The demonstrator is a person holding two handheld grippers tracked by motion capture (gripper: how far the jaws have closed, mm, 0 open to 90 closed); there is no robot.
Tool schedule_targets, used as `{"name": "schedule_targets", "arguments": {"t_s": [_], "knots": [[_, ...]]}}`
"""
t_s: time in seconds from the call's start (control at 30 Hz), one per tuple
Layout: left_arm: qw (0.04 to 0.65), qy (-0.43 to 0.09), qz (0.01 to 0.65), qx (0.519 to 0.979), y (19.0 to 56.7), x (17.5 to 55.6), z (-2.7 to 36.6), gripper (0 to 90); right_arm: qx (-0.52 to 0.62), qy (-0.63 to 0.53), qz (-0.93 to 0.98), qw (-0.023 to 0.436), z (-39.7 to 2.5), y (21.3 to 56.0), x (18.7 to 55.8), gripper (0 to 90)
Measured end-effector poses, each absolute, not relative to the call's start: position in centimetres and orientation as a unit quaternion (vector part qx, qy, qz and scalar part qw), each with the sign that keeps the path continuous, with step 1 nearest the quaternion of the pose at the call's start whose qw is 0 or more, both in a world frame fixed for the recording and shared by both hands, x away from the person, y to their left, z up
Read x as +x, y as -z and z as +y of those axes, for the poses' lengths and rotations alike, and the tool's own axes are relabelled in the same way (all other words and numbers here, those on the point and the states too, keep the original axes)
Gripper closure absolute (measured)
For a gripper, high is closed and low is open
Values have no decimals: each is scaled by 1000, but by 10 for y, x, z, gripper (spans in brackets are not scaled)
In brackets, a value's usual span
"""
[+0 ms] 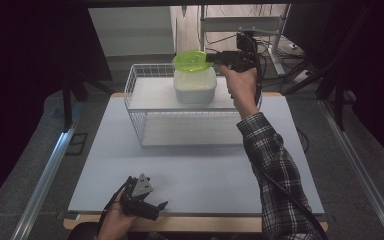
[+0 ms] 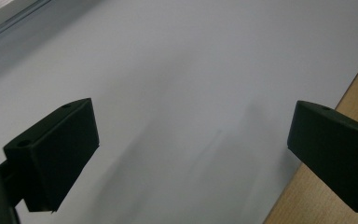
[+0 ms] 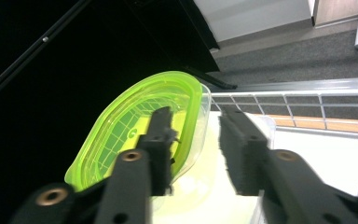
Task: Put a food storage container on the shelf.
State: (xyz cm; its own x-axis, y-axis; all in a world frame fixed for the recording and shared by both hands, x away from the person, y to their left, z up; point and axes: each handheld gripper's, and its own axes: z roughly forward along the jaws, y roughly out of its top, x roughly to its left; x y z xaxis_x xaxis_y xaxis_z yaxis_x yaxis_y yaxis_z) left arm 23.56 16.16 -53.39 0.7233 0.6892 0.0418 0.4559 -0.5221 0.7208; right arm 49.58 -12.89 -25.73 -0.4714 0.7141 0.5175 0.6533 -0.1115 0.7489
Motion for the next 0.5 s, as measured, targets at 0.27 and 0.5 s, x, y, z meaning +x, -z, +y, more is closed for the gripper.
{"name": "schedule_targets", "arguments": {"t_s": [0.27,0.5], "knots": [[357,-164,335,856,534,235,162,17,474,-571,670,29,-138,256,485,359],[360,-162,340,854,533,236,162,17,435,-565,699,54,-150,266,462,250]]}}
